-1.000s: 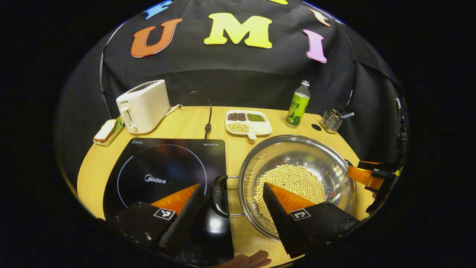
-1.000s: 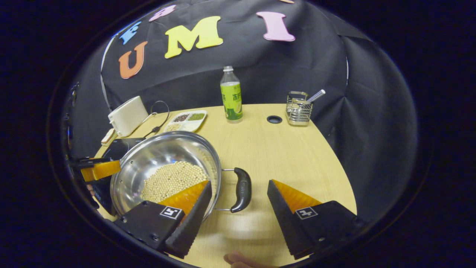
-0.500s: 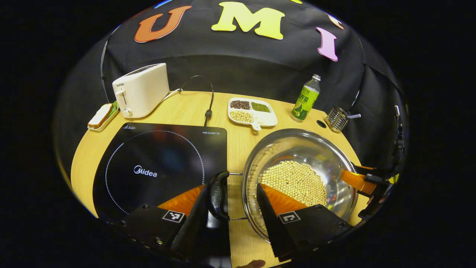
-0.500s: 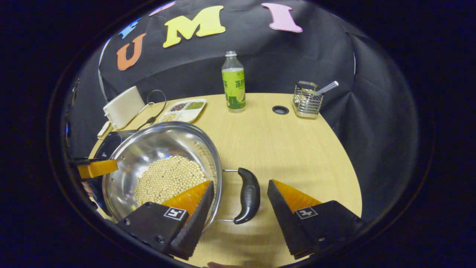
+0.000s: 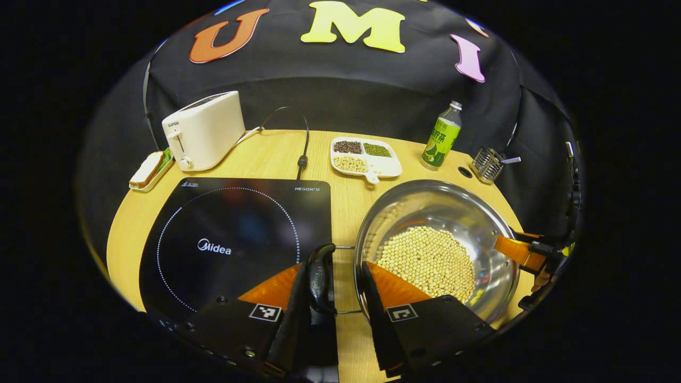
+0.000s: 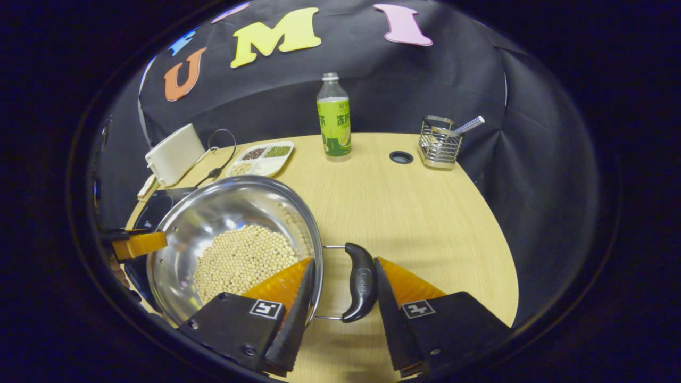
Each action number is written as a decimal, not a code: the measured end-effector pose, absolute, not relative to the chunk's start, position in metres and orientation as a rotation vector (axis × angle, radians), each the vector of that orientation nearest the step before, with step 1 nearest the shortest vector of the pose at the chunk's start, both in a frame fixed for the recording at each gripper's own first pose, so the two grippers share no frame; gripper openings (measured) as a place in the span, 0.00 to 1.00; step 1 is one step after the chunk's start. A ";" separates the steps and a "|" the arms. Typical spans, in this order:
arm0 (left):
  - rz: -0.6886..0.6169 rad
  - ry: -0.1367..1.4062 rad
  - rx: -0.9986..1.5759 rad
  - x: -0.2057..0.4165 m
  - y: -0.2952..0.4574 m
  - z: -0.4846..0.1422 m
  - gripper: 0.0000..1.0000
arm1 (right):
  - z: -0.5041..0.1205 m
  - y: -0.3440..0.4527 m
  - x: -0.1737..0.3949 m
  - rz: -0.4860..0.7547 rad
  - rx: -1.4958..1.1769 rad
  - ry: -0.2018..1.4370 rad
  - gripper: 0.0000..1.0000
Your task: First push the handle of the pot to place it horizontally, then grasp the pot with both hands and set it on the induction cooktop.
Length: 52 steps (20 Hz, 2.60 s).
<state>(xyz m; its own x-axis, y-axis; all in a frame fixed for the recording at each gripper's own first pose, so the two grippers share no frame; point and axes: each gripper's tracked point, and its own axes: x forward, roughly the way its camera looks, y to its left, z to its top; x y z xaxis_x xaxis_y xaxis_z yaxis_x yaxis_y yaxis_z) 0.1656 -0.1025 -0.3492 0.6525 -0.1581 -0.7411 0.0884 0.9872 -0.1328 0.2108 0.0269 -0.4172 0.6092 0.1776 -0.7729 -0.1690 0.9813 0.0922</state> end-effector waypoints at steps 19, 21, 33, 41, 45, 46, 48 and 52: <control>-0.215 0.804 -0.054 0.149 -0.117 -0.296 0.57 | -0.343 0.007 0.184 0.166 0.030 0.887 0.61; -0.224 0.783 -0.053 0.153 -0.114 -0.279 0.57 | -0.326 0.010 0.185 0.166 0.035 0.894 0.61; -0.256 0.763 -0.052 0.167 -0.079 -0.215 0.57 | -0.239 0.048 0.188 0.168 0.048 0.890 0.61; -0.210 0.773 -0.056 0.170 -0.023 -0.213 0.57 | -0.227 0.108 0.191 0.199 0.038 0.906 0.60; -0.151 0.788 -0.051 0.168 0.018 -0.225 0.56 | -0.252 0.152 0.188 0.249 0.038 0.950 0.60; -0.136 0.796 -0.050 0.167 0.030 -0.229 0.57 | -0.257 0.165 0.188 0.263 0.037 0.959 0.61; -0.110 0.804 -0.061 0.164 0.051 -0.234 0.51 | -0.265 0.189 0.188 0.291 0.032 0.968 0.60; -0.072 0.834 -0.080 0.165 0.092 -0.251 0.51 | -0.284 0.234 0.183 0.337 0.012 1.002 0.60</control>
<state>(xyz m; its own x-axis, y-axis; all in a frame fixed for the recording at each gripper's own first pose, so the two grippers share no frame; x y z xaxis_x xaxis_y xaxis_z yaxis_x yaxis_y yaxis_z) 0.1652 0.0923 -0.2512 0.6695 -0.0955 -0.7367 0.0322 0.9945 -0.0996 0.1825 0.2336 -0.2842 0.4913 0.2830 -0.8237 -0.2721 0.9483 0.1635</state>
